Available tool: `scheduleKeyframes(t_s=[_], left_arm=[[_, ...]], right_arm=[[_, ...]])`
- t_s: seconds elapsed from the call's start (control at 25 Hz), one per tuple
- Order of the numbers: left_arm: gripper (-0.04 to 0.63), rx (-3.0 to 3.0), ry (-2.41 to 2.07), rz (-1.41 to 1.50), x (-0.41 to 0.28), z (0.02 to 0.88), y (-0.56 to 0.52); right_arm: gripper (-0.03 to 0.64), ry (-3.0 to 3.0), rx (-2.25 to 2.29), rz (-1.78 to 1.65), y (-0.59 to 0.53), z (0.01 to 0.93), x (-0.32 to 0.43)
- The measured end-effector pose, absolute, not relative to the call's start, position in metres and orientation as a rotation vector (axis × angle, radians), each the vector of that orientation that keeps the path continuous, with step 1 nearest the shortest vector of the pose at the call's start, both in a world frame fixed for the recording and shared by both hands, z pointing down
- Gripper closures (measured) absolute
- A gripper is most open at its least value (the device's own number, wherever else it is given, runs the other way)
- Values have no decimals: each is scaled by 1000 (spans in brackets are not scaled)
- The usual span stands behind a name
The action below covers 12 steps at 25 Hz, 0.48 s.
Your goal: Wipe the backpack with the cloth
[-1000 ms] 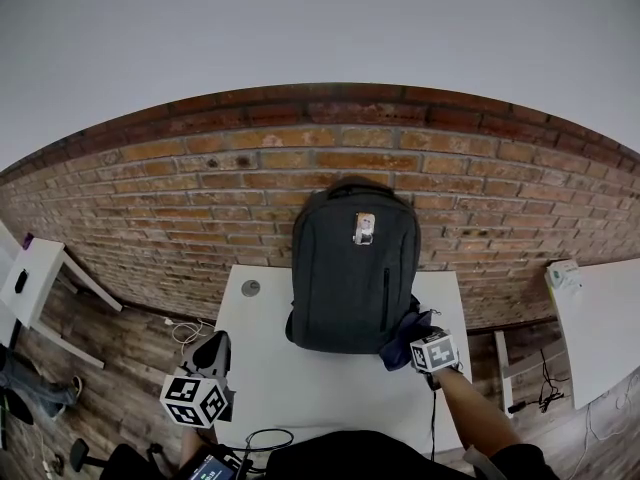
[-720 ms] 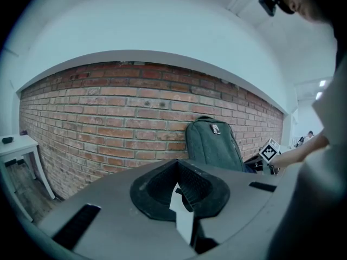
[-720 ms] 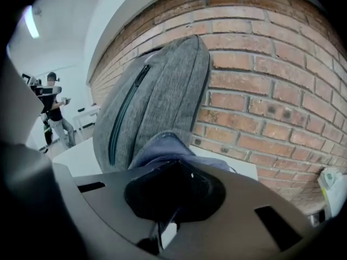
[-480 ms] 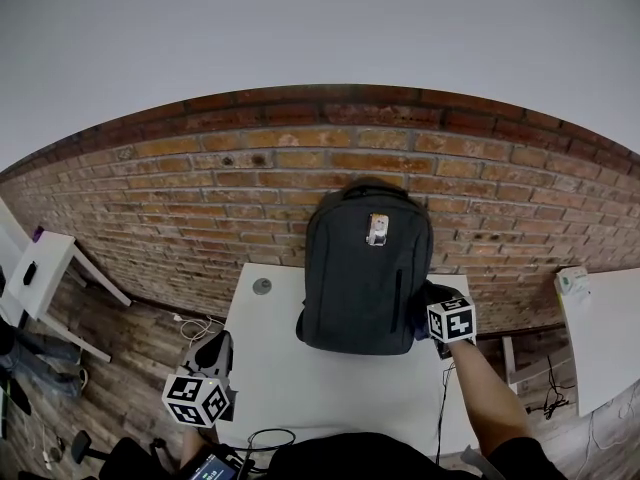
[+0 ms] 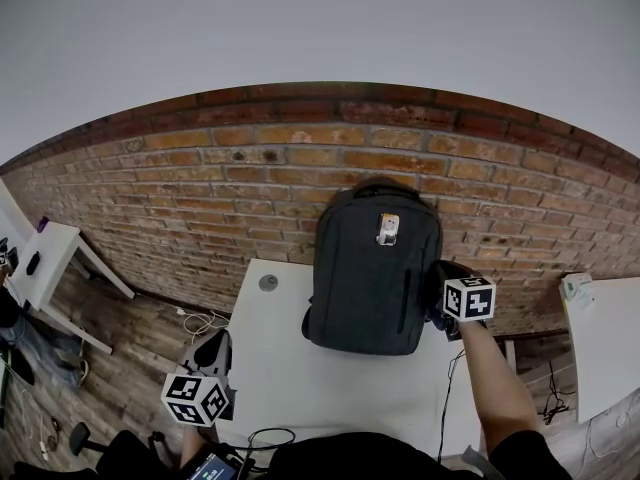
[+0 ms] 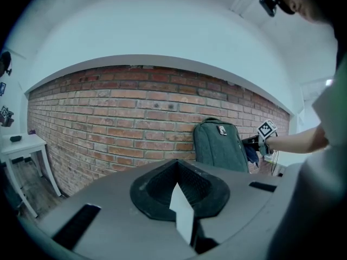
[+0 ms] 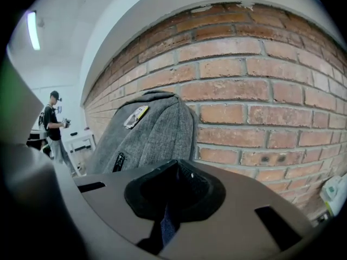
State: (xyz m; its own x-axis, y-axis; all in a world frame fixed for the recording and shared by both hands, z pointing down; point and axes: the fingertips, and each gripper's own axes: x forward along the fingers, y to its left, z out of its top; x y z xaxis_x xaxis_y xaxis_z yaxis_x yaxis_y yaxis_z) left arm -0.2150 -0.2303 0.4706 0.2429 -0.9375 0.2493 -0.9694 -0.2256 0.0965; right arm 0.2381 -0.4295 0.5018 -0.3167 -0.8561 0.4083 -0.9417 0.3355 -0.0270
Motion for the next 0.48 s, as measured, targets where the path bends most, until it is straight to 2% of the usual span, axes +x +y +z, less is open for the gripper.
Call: scheduleKeyframes(t_s=[0.48], left_arm=[[598, 2294, -1792, 196, -215, 468, -232]], right_arm=[[607, -2461, 1644, 231, -460, 408, 215]])
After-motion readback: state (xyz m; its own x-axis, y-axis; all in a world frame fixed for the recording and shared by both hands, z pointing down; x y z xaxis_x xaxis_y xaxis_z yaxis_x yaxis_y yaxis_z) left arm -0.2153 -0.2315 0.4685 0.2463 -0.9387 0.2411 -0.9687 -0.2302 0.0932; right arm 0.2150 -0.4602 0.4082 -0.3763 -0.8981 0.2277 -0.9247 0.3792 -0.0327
